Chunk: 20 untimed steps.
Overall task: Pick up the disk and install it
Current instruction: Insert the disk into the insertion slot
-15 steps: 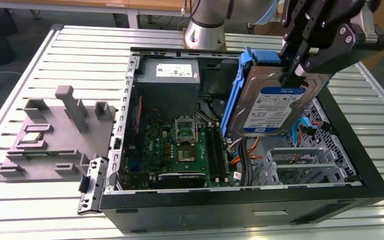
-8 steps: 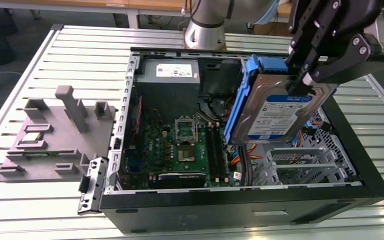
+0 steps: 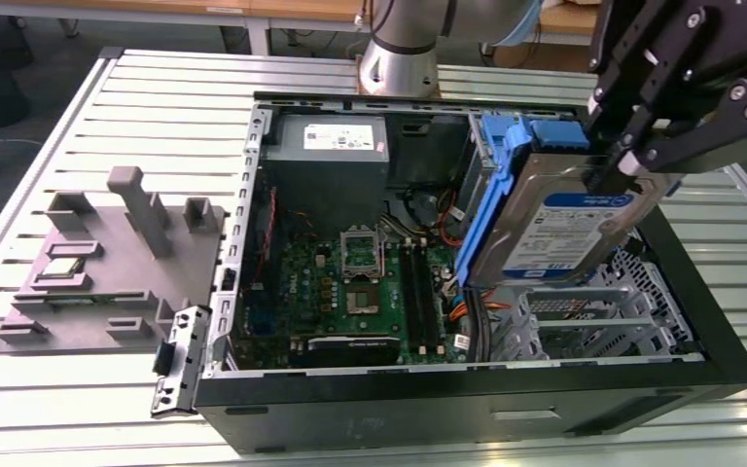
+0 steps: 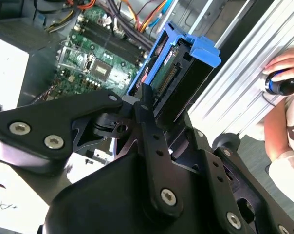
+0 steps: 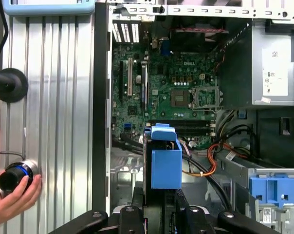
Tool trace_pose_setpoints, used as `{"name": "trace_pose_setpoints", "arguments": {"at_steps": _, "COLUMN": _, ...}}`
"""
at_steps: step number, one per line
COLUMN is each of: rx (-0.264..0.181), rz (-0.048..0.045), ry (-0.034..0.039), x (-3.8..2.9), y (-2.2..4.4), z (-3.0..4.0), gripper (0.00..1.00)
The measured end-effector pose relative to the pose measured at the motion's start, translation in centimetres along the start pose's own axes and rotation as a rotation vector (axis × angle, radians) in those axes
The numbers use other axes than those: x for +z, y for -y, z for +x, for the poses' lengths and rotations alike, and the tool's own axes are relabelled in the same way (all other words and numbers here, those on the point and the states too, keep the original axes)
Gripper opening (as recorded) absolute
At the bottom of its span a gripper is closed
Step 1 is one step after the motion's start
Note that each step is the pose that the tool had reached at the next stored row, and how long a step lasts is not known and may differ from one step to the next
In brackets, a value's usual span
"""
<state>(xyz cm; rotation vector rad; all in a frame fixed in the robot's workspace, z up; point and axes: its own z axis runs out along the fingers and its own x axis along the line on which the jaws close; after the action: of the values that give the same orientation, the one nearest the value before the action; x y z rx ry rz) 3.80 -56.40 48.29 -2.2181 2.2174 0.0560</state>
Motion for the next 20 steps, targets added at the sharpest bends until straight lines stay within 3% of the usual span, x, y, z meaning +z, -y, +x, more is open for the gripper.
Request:
{"name": "trace_pose_setpoints", "arguments": {"at_steps": 4, "rx": 0.0, "rz": -0.0006, "ry": 0.0, "x": 0.0, "y": 1.34, "z": 0.16, "gripper": 0.35}}
{"name": "trace_pose_setpoints", "arguments": {"at_steps": 13, "rx": 0.0, "rz": -0.0011, "ry": -0.0001, "x": 0.06, "y": 3.59, "z": 0.84, "gripper": 0.35}}
{"name": "trace_pose_setpoints", "arguments": {"at_steps": 20, "rx": 0.0, "rz": -0.0021, "ry": -0.0001, "x": 0.12, "y": 6.15, "z": 1.1, "gripper": 0.35}}
